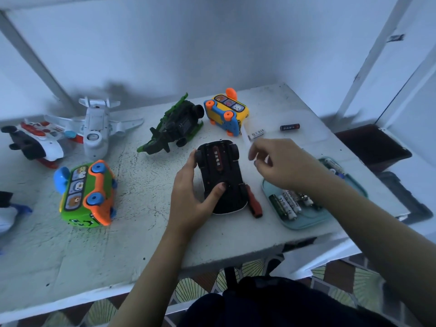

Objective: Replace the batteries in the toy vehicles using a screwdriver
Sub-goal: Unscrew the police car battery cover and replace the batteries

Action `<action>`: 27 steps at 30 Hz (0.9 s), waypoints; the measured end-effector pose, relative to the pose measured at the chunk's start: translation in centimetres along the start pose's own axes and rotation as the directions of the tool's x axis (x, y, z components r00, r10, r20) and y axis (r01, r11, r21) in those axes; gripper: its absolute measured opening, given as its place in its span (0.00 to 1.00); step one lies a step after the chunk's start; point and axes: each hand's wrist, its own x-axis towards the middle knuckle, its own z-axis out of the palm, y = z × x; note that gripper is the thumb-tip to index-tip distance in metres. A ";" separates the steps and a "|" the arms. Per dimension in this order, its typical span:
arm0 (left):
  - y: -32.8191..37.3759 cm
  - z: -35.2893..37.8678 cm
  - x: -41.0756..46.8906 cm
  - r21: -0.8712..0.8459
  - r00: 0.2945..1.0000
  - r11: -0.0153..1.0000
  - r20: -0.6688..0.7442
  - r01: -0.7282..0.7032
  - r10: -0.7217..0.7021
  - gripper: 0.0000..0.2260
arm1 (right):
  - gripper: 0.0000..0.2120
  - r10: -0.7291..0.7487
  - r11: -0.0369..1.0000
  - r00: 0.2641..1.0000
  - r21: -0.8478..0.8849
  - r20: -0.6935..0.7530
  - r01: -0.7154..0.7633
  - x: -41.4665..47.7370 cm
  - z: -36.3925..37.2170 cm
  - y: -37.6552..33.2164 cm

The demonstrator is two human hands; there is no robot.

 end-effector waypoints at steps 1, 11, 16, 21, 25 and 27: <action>0.1 0.0 0.0 0.003 1.000 1.000 0.001 0.004 -0.004 0.38 | 0.07 0.035 0.998 0.999 -0.056 0.014 -0.034 -0.4 -0.6 0.1; 0.0 -0.1 -0.2 0.004 1.000 1.000 -0.008 0.021 -0.021 0.39 | 0.26 0.302 0.895 0.832 -0.439 0.465 -0.079 -3.1 -1.4 -0.1; 0.1 -0.2 -0.2 0.006 0.999 0.999 -0.002 0.032 -0.032 0.39 | 0.19 0.226 0.928 0.862 -0.368 0.455 -0.049 -2.9 -1.2 0.6; 0.1 -0.3 -0.2 0.008 0.999 0.999 -0.003 0.037 -0.037 0.40 | 0.16 0.135 0.979 0.924 0.097 0.357 -0.181 -2.4 -1.1 1.1; 0.2 -0.3 -0.2 0.007 0.999 0.999 -0.001 0.046 -0.046 0.40 | 0.14 0.203 0.548 0.927 0.748 0.314 -0.374 -1.4 -0.2 0.3; 0.3 -0.3 -0.3 0.010 0.999 0.999 0.001 0.050 -0.050 0.40 | 0.15 0.258 0.443 0.930 0.823 0.263 -0.356 -0.8 0.2 -0.3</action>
